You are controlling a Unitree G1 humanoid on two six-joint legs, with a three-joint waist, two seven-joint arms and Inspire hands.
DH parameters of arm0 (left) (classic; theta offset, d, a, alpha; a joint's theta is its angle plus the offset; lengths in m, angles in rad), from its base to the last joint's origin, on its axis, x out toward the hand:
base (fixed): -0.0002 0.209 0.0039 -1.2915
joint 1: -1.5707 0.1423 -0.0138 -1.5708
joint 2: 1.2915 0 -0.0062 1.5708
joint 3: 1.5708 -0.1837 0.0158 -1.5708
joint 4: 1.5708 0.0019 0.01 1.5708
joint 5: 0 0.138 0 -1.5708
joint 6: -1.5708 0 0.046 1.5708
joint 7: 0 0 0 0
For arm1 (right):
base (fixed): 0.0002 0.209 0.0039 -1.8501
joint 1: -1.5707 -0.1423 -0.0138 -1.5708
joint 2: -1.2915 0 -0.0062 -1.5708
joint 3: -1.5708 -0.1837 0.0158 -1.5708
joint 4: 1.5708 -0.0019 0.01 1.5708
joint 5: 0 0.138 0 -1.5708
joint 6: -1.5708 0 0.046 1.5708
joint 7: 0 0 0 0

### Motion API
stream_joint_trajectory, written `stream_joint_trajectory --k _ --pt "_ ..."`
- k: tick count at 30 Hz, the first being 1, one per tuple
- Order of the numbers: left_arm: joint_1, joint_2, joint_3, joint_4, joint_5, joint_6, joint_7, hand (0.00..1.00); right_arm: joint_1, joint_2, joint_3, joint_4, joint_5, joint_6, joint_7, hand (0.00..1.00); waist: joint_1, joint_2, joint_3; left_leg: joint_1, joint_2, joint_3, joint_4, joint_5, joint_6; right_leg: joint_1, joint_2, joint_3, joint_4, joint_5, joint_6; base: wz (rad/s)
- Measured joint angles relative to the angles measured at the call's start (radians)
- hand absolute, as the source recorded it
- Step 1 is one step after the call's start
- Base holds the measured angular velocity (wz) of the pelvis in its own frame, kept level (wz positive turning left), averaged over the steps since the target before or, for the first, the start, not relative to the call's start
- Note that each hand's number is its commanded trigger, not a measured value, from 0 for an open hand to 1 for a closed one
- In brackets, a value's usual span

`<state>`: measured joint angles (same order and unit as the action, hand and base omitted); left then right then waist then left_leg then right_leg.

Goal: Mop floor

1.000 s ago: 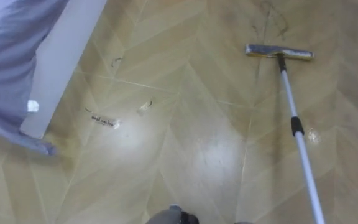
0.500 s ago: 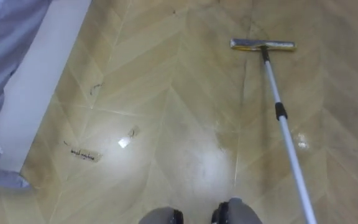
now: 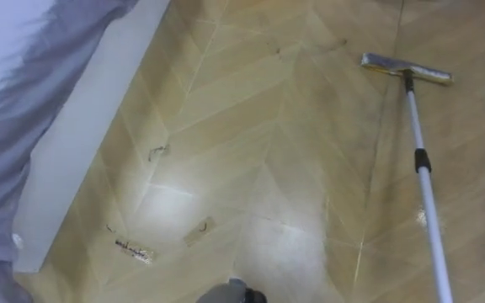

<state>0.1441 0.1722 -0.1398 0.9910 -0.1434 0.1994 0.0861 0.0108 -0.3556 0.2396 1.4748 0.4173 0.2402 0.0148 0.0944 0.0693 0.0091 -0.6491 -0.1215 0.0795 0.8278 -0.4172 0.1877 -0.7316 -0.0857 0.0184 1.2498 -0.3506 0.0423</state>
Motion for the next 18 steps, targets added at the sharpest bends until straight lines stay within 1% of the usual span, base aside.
stream_joint_trajectory --k 1,2,3,4,5,6,7,8,9,10,11,12,13,14,15,16,17,18 --pt "0.001 -0.002 0.001 0.002 0.0 0.002 0.008 0.0 0.012 0.021 0.0 -0.002 0.0 -0.001 -0.009 1.0 -0.013 0.002 0.0004 0.021 0.0 -0.001 -0.024 -0.001 0.0 -0.052 0.021 -0.001 -0.047 -0.007 -0.004 -0.07" --pt "0.001 -0.004 -0.001 0.002 0.001 0.003 0.011 0.0 0.016 0.031 0.0 -0.002 0.0 -0.001 -0.013 1.0 -0.017 -0.001 0.0023 0.033 0.0 -0.002 -0.038 -0.001 -0.001 -0.074 0.03 -0.005 -0.089 -0.007 -0.005 -0.07" --pt "0.002 -0.009 -0.001 0.001 0.0 0.003 0.011 0.0 0.021 0.046 -0.004 -0.003 -0.001 -0.001 -0.016 1.0 -0.026 0.001 0.002 0.057 0.0 -0.005 -0.065 -0.004 -0.004 -0.098 0.037 -0.023 -0.199 -0.001 -0.014 -0.04" --pt "0.004 -0.013 -0.002 0.002 0.0 0.007 0.011 0.0 0.022 0.055 -0.007 -0.003 -0.002 0.002 -0.017 1.0 -0.034 0.001 0.003 0.082 0.0 -0.01 -0.079 -0.014 -0.009 -0.104 0.04 -0.048 -0.323 0.018 -0.036 0.0" --pt "0.005 -0.014 -0.003 0.002 0.0 0.014 0.012 0.0 0.023 0.058 -0.008 -0.003 -0.005 0.006 -0.018 1.0 -0.037 0.0 0.0034 0.094 0.0 -0.014 -0.081 -0.02 -0.012 -0.1 0.039 -0.06 -0.379 0.032 -0.046 0.0" --pt "0.007 -0.016 -0.002 0.005 -0.002 0.028 0.013 0.0 0.023 0.061 -0.01 -0.003 -0.01 0.02 -0.018 1.0 -0.035 -0.005 0.0056 0.124 0.0 -0.018 -0.079 -0.043 -0.018 -0.085 0.043 -0.077 -0.463 0.054 -0.06 0.06" --pt "0.009 -0.019 -0.001 0.01 -0.003 0.043 0.019 0.0 0.018 0.06 -0.02 -0.004 -0.02 0.033 -0.025 1.0 -0.034 -0.005 0.0045 0.154 0.001 -0.025 -0.066 -0.069 -0.025 -0.062 0.044 -0.09 -0.478 0.074 -0.08 0.07" --pt "0.012 -0.02 -0.001 0.01 -0.005 0.051 0.021 0.0 0.016 0.059 -0.024 -0.005 -0.025 0.039 -0.03 1.0 -0.033 -0.008 0.0055 0.163 0.003 -0.031 -0.052 -0.084 -0.03 -0.051 0.045 -0.095 -0.467 0.074 -0.082 0.07" --pt "0.015 -0.016 0.0 0.011 -0.023 0.06 0.03 0.0 0.002 0.058 -0.026 -0.005 -0.027 0.049 -0.037 1.0 -0.026 -0.009 0.0061 0.169 0.013 -0.034 -0.007 -0.114 -0.055 -0.035 0.047 -0.107 -0.439 0.066 -0.09 0.05" --pt "0.014 -0.009 0.0 0.009 -0.023 0.064 0.036 0.0 -0.028 0.055 -0.027 0.0 -0.026 0.052 -0.044 1.0 -0.021 -0.013 0.0056 0.133 0.028 -0.016 0.116 -0.105 -0.092 -0.034 0.051 -0.105 -0.389 0.042 -0.098 0.0" --pt "0.013 -0.004 0.0 0.007 -0.024 0.064 0.038 0.0 -0.049 0.054 -0.027 0.007 -0.026 0.053 -0.047 1.0 -0.018 -0.028 0.0115 0.102 0.039 -0.001 0.204 -0.081 -0.131 -0.035 0.052 -0.101 -0.357 0.026 -0.099 -0.04" --pt "0.014 0.0 -0.005 0.008 -0.039 0.064 0.048 0.0 -0.094 0.044 -0.027 0.017 -0.026 0.064 -0.049 1.0 -0.003 -0.037 0.0093 0.04 0.064 0.015 0.365 -0.004 -0.188 -0.034 0.055 -0.101 -0.304 -0.016 -0.107 -0.14" --pt "0.015 0.002 -0.011 0.003 -0.079 0.064 0.061 0.0 -0.144 0.03 -0.025 0.015 -0.023 0.068 -0.048 1.0 0.013 -0.046 0.0082 -0.022 0.077 0.021 0.497 0.103 -0.193 -0.032 0.06 -0.096 -0.263 -0.048 -0.112 -0.2" --pt "0.014 0.005 -0.019 -0.001 -0.098 0.063 0.061 0.0 -0.171 0.024 -0.024 0.011 -0.021 0.068 -0.048 1.0 0.02 -0.057 0.0113 -0.05 0.075 0.021 0.541 0.142 -0.196 -0.035 0.06 -0.088 -0.243 -0.065 -0.117 -0.19" --pt "0.012 0.009 -0.025 -0.005 -0.115 0.059 0.061 0.0 -0.233 0.012 -0.016 0.004 0.001 0.066 -0.047 1.0 0.032 -0.069 0.0149 -0.114 0.078 0.012 0.556 0.136 -0.187 -0.036 0.061 -0.081 -0.216 -0.085 -0.126 -0.13" --pt "0.005 0.011 -0.025 -0.009 -0.122 0.052 0.06 0.0 -0.282 0.003 -0.001 -0.007 0.031 0.058 -0.045 1.0 0.045 -0.083 0.0196 -0.179 0.09 0.005 0.511 0.105 -0.172 -0.032 0.063 -0.074 -0.203 -0.1 -0.13 -0.11" --pt "0.006 0.012 -0.025 -0.013 -0.125 0.047 0.059 0.0 -0.304 0.001 0.003 -0.016 0.04 0.055 -0.044 1.0 0.053 -0.089 0.0182 -0.203 0.099 0.002 0.456 0.094 -0.177 -0.028 0.063 -0.074 -0.204 -0.105 -0.131 -0.11" --pt "0.02 0.014 -0.023 -0.033 -0.122 0.039 0.057 0.0 -0.336 -0.004 0.004 -0.031 0.052 0.053 -0.033 1.0 0.061 -0.098 0.0145 -0.232 0.109 -0.005 0.301 0.094 -0.181 -0.014 0.063 -0.072 -0.211 -0.117 -0.124 -0.05"
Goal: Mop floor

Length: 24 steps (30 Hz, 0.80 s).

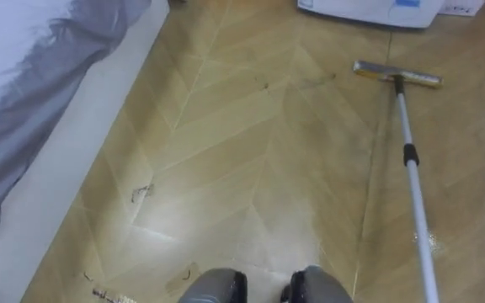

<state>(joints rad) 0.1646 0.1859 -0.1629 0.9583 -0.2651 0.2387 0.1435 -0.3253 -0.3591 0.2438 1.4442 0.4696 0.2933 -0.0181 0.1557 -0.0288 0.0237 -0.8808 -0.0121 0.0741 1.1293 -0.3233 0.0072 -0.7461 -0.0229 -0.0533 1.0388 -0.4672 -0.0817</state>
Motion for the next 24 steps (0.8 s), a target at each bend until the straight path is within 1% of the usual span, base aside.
stream_joint_trajectory --k 1,2,3,4,5,6,7,8,9,10,11,12,13,14,15,16,17,18,19,20,21,22,23,24 --pt "0.011 0.001 0.0 -0.019 0.004 -0.003 -0.003 0.0 -0.02 -0.007 -0.001 -0.012 0.012 -0.005 0.017 1.0 0.003 -0.003 -0.0004 -0.004 0.004 -0.009 -0.174 0.01 -0.004 0.021 -0.001 0.003 -0.006 -0.017 0.015 0.06" --pt "0.014 0.003 0.0 -0.022 0.004 -0.005 -0.006 0.0 -0.019 -0.009 -0.002 -0.022 0.02 -0.008 0.022 1.0 0.004 -0.004 0.0003 -0.004 0.005 -0.014 -0.216 0.046 0.011 0.035 -0.003 0.004 -0.009 -0.028 0.023 0.24" --pt "0.023 0.007 0.001 -0.021 0.005 -0.007 -0.017 0.0 -0.007 -0.008 -0.011 -0.034 0.029 -0.007 0.03 1.0 0.001 -0.005 -0.0092 0.011 -0.004 -0.008 -0.25 0.072 0.025 0.062 -0.02 0.006 -0.025 -0.046 0.044 0.3" --pt "0.025 0.008 0.0 -0.021 0.006 -0.008 -0.033 0.0 0.005 -0.009 -0.03 -0.033 0.032 -0.008 0.046 1.0 -0.008 -0.004 -0.0076 0.037 -0.005 0.009 -0.269 0.07 0.046 0.089 -0.032 0.001 -0.058 -0.051 0.062 0.29" --pt "0.027 0.008 0.0 -0.021 0.008 -0.007 -0.044 0.0 0.017 -0.011 -0.03 -0.033 0.033 -0.01 0.053 1.0 -0.012 0.0 -0.0085 0.046 -0.005 0.016 -0.274 0.064 0.057 0.105 -0.038 -0.002 -0.075 -0.052 0.072 0.18" --pt "0.027 0.008 0.001 -0.02 0.028 -0.007 -0.06 0.0 0.046 -0.013 -0.031 -0.031 0.033 -0.011 0.064 1.0 -0.011 0.0 -0.0083 0.068 -0.011 0.035 -0.279 0.051 0.079 0.134 -0.054 0.001 -0.093 -0.058 0.088 0.11" --pt "0.019 0.007 0.001 -0.01 0.034 -0.008 -0.068 0.0 0.084 -0.017 -0.029 -0.028 0.036 -0.014 0.066 1.0 -0.013 0.004 -0.0083 0.089 -0.032 0.039 -0.279 0.034 0.108 0.156 -0.07 0.003 -0.094 -0.066 0.098 0.06" --pt "0.012 0.006 0.002 -0.003 0.034 -0.01 -0.069 0.0 0.103 -0.019 -0.029 -0.025 0.036 -0.018 0.067 1.0 -0.013 0.008 -0.009 0.099 -0.04 0.042 -0.279 0.023 0.123 0.161 -0.074 0.007 -0.081 -0.065 0.099 0.13" --pt "-0.006 0.0 0.002 0.009 0.034 -0.013 -0.069 0.0 0.136 -0.025 -0.027 -0.008 0.032 -0.023 0.072 1.0 -0.016 0.02 -0.0081 0.119 -0.058 0.047 -0.278 0.001 0.139 0.155 -0.082 0.029 -0.029 -0.04 0.112 0.15" --pt "-0.009 -0.006 0.005 0.001 0.034 -0.02 -0.069 0.0 0.174 -0.03 -0.023 0.0 0.026 -0.023 0.07 1.0 -0.019 0.035 -0.0116 0.134 -0.071 0.05 -0.278 -0.012 0.158 0.128 -0.083 0.062 0.037 0.008 0.128 0.18" --pt "-0.012 -0.009 0.007 -0.003 0.035 -0.028 -0.068 0.0 0.192 -0.03 -0.024 0.004 0.026 -0.025 0.065 1.0 -0.024 0.043 -0.0112 0.142 -0.075 0.053 -0.278 -0.021 0.166 0.115 -0.083 0.074 0.071 0.032 0.133 0.13" --pt "-0.023 -0.016 0.012 -0.003 0.037 -0.037 -0.066 0.0 0.221 -0.024 -0.024 0.02 0.027 -0.033 0.051 1.0 -0.027 0.061 -0.0072 0.156 -0.084 0.048 -0.277 -0.04 0.175 0.091 -0.08 0.085 0.124 0.076 0.139 0.13" --pt "-0.024 -0.018 0.008 -0.005 0.04 -0.046 -0.064 0.0 0.244 -0.012 -0.024 0.023 0.028 -0.036 0.029 1.0 -0.044 0.084 -0.0122 0.161 -0.088 0.035 -0.278 -0.053 0.179 0.058 -0.064 0.087 0.144 0.081 0.138 0.16" --pt "-0.026 -0.02 0.006 -0.005 0.043 -0.047 -0.064 0.0 0.252 -0.003 -0.024 0.023 0.028 -0.039 0.017 1.0 -0.053 0.097 -0.0109 0.165 -0.089 0.026 -0.278 -0.058 0.181 0.041 -0.058 0.089 0.144 0.081 0.137 0.14" --pt "-0.027 -0.019 0.003 -0.009 0.044 -0.048 -0.058 0.0 0.263 0.021 -0.024 0.023 0.028 -0.044 -0.008 1.0 -0.069 0.102 -0.0071 0.176 -0.09 0.025 -0.293 -0.063 0.182 -0.005 -0.04 0.095 0.132 0.081 0.138 0.0" --pt "-0.026 -0.022 0.004 -0.013 0.045 -0.048 -0.054 0.0 0.276 0.048 -0.025 0.023 0.028 -0.047 -0.025 1.0 -0.073 0.103 -0.0077 0.199 -0.09 0.027 -0.32 -0.064 0.181 -0.035 -0.027 0.096 0.067 0.082 0.136 -0.06" --pt "-0.025 -0.024 0.004 -0.017 0.043 -0.046 -0.051 0.0 0.281 0.058 -0.027 0.023 0.028 -0.047 -0.03 1.0 -0.075 0.103 -0.0074 0.215 -0.09 0.028 -0.337 -0.064 0.181 -0.042 -0.025 0.092 0.016 0.085 0.132 -0.11" --pt "-0.022 -0.031 0.006 -0.015 0.039 -0.045 -0.045 0.0 0.295 0.075 -0.031 0.022 0.028 -0.049 -0.036 1.0 -0.08 0.101 -0.0078 0.247 -0.09 0.028 -0.366 -0.066 0.177 -0.041 -0.029 0.074 -0.099 0.1 0.121 -0.1" --pt "-0.018 -0.038 0.018 -0.013 0.034 -0.046 -0.041 0.0 0.301 0.088 -0.031 0.022 0.028 -0.053 -0.036 1.0 -0.079 0.096 -0.0089 0.276 -0.091 0.028 -0.389 -0.069 0.171 -0.036 -0.026 0.065 -0.207 0.135 0.107 -0.09" --pt "-0.018 -0.041 0.024 -0.012 0.035 -0.046 -0.039 0.0 0.303 0.092 -0.031 0.022 0.028 -0.052 -0.036 1.0 -0.079 0.094 -0.0094 0.29 -0.09 0.027 -0.397 -0.072 0.167 -0.033 -0.025 0.058 -0.255 0.157 0.097 0.0" --pt "-0.018 -0.043 0.026 -0.01 0.035 -0.045 -0.037 0.0 0.307 0.097 -0.031 0.022 0.027 -0.052 -0.038 1.0 -0.079 0.091 -0.0077 0.314 -0.089 0.022 -0.4 -0.083 0.159 -0.02 -0.023 0.041 -0.3 0.202 0.084 0.0" --pt "-0.016 -0.043 0.026 0.001 0.032 -0.044 -0.037 0.0 0.311 0.099 -0.033 0.02 0.025 -0.046 -0.041 1.0 -0.074 0.088 -0.0101 0.338 -0.085 0.018 -0.401 -0.097 0.147 0.012 -0.008 0.039 -0.313 0.237 0.074 -0.03" --pt "-0.016 -0.043 0.027 0.01 0.028 -0.043 -0.037 0.0 0.308 0.098 -0.037 0.018 0.018 -0.038 -0.044 1.0 -0.073 0.087 -0.0097 0.352 -0.08 0.017 -0.401 -0.105 0.142 0.024 -0.006 0.034 -0.312 0.241 0.066 -0.1" --pt "-0.016 -0.042 0.033 0.025 0.019 -0.035 -0.037 0.0 0.288 0.096 -0.053 0.018 -0.002 -0.027 -0.045 1.0 -0.071 0.086 -0.0094 0.379 -0.07 0.012 -0.4 -0.118 0.131 0.051 -0.002 0.022 -0.309 0.232 0.059 -0.1"
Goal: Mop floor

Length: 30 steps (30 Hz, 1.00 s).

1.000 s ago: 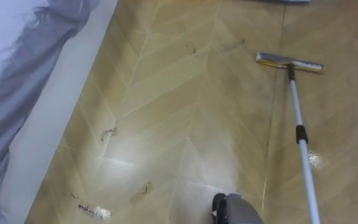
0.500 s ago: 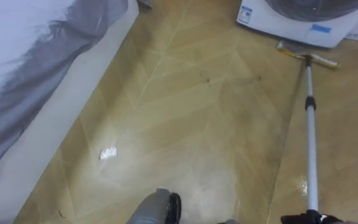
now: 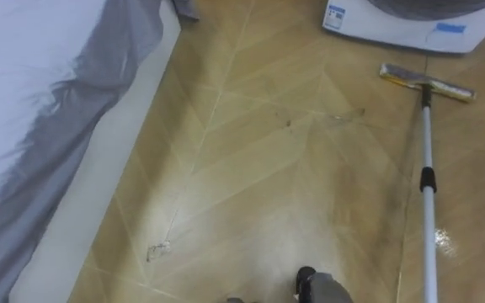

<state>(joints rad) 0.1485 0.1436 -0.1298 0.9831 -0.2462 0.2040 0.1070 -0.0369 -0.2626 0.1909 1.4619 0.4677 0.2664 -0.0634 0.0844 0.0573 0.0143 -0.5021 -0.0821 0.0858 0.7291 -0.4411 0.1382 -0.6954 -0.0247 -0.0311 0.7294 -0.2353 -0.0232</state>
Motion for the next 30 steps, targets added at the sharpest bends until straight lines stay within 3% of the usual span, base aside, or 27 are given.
stream_joint_trajectory --k 3,7,9,12,15,19,23,24,27,30 --pt "-0.002 0.004 0.008 0.011 -0.005 0.01 0.011 0.0 -0.078 -0.009 -0.017 0.003 -0.004 0.033 0.0 1.0 0.003 -0.019 0.0028 0.04 0.014 -0.005 0.008 -0.019 -0.023 0.036 -0.001 -0.027 0.021 -0.041 -0.028 -0.02" --pt "-0.004 0.02 0.011 0.017 -0.02 0.011 0.013 0.0 -0.223 -0.019 -0.02 0.023 0.023 0.032 0.036 1.0 0.015 -0.045 0.0101 0.053 0.038 0.002 0.015 -0.024 -0.042 0.049 0.02 -0.028 0.02 -0.041 -0.046 -0.01" --pt "-0.004 0.024 0.014 0.015 -0.018 0.012 0.012 0.0 -0.23 -0.019 -0.025 0.055 0.032 0.039 0.065 1.0 0.022 -0.061 0.0147 0.068 0.036 -0.007 -0.016 -0.017 -0.053 0.057 0.02 -0.03 0.007 -0.035 -0.053 0.04" --pt "0.003 0.024 0.013 0.021 -0.019 0.02 0.008 0.0 -0.224 -0.023 -0.028 0.054 0.037 0.018 0.093 1.0 0.025 -0.075 0.02 0.098 0.039 -0.01 -0.074 0.012 -0.064 0.086 0.026 -0.03 -0.044 -0.008 -0.06 -0.01" --pt "-0.001 0.025 0.014 0.025 -0.005 0.021 0.008 0.0 -0.184 -0.02 -0.019 0.056 0.028 -0.006 0.121 1.0 0.01 -0.073 0.0206 0.164 0.046 -0.022 -0.161 0.046 -0.068 0.165 0.032 -0.049 -0.134 0.026 -0.064 0.1" --pt "0.015 0.016 0.065 0.043 0.004 0.012 0.009 0.0 -0.093 -0.019 -0.017 0.055 0.007 -0.044 0.151 1.0 0.001 -0.05 0.0048 0.316 0.061 -0.045 -0.331 0.107 -0.081 0.328 0.063 -0.058 -0.31 0.081 -0.064 0.08" --pt "0.048 0.001 0.12 0.036 0.002 0.008 0.016 0.0 0.023 -0.02 -0.019 0.054 -0.086 -0.048 0.142 1.0 -0.027 -0.041 -0.0117 0.466 0.06 -0.059 -0.471 0.152 -0.087 0.453 0.071 -0.075 -0.387 0.086 -0.066 0.1" --pt "0.056 -0.001 0.131 0.036 0.002 0.008 0.017 0.0 0.06 -0.019 -0.019 0.053 -0.116 -0.048 0.141 1.0 -0.026 -0.036 -0.021 0.503 0.065 -0.057 -0.498 0.154 -0.09 0.482 0.081 -0.071 -0.402 0.085 -0.068 -0.12" --pt "0.054 -0.004 0.171 0.037 0.002 0.007 0.021 0.0 0.104 -0.006 -0.023 0.044 -0.182 -0.045 0.141 1.0 -0.04 -0.047 -0.0221 0.544 0.07 -0.043 -0.511 0.16 -0.096 0.508 0.091 -0.053 -0.403 0.077 -0.073 -0.18" --pt "0.057 -0.01 0.195 0.037 0.004 0.008 0.021 0.0 0.141 0.014 -0.06 -0.003 -0.25 -0.029 0.142 1.0 -0.067 -0.064 -0.0157 0.585 0.075 -0.041 -0.522 0.16 -0.097 0.546 0.098 -0.048 -0.412 0.068 -0.077 -0.07"
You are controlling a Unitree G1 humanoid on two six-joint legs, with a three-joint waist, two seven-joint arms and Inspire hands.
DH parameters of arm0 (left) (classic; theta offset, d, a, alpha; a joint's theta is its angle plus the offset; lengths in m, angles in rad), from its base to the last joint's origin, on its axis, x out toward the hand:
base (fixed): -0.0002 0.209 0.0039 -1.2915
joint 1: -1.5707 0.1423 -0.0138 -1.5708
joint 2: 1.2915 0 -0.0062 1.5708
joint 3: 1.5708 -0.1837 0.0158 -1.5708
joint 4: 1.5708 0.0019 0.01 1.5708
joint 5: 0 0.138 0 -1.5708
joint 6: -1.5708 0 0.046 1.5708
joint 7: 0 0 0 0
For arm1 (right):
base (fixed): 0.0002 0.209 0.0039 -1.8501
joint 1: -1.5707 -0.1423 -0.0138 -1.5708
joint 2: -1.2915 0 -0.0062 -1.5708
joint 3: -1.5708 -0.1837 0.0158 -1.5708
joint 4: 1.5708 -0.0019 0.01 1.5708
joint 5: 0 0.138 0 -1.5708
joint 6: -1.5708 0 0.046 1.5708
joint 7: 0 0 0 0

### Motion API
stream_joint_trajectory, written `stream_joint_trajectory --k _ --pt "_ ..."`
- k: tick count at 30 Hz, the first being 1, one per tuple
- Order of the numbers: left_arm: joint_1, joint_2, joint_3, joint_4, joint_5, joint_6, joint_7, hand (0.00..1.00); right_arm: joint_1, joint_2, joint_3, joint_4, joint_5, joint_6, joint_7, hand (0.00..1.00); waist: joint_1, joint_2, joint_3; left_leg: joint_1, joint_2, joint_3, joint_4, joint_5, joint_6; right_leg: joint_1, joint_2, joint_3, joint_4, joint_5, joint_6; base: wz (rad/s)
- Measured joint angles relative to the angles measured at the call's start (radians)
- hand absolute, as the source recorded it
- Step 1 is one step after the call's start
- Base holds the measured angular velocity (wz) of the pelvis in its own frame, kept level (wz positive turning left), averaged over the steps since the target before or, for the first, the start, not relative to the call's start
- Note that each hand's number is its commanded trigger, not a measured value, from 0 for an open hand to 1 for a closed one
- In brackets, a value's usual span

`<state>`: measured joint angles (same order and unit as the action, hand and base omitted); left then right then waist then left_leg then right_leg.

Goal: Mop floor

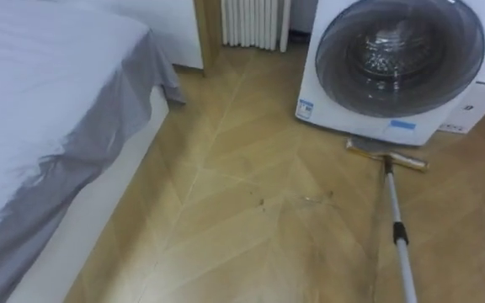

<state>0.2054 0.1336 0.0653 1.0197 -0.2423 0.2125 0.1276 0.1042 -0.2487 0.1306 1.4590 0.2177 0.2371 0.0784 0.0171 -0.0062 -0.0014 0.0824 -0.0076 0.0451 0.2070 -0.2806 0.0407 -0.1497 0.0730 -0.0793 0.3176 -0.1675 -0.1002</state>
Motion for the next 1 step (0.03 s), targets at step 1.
stream_joint_trajectory --k 1 --pt "0.002 0.0 -0.001 0.001 0.0 0.0 -0.001 0.0 0.008 0.01 -0.007 -0.017 -0.022 0.014 0.0 1.0 -0.009 -0.005 0.0023 0.018 0.002 0.002 -0.007 0.0 -0.001 0.017 0.003 0.0 -0.006 -0.001 0.0 0.0"
